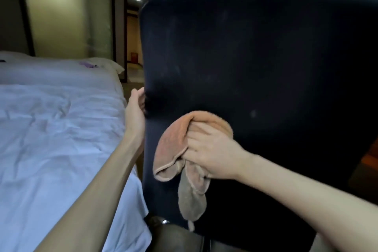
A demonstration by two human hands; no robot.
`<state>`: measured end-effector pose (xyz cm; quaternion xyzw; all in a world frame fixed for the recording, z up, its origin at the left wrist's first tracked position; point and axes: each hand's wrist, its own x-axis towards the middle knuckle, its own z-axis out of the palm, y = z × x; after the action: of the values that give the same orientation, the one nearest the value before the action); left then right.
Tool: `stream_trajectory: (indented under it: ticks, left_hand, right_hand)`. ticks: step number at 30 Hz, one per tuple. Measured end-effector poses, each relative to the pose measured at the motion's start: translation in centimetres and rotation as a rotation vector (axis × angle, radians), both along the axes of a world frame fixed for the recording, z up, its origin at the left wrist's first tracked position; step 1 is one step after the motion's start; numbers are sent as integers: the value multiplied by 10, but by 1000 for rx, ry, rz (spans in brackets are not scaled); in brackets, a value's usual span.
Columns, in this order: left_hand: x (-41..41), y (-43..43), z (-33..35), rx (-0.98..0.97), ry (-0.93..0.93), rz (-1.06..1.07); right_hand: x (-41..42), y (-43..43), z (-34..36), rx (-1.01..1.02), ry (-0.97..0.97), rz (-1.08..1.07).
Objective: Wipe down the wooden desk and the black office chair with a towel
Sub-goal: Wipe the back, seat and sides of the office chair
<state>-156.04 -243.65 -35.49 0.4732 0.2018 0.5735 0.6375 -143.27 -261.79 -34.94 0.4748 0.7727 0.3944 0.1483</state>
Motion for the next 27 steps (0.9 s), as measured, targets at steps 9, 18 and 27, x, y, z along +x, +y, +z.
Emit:
stream_trajectory:
  ticks: [9,18,27]
  left_hand:
    - [0,-3,-93,-239,190,-148]
    - [8,-6,-162,-257,226,24]
    - [9,-19,-190,-406,188,-16]
  right_hand:
    - [28,-35,105,878,247,22]
    - [14,-38,-179,33,83,-169]
    - [24,-25,-76,554,303,142]
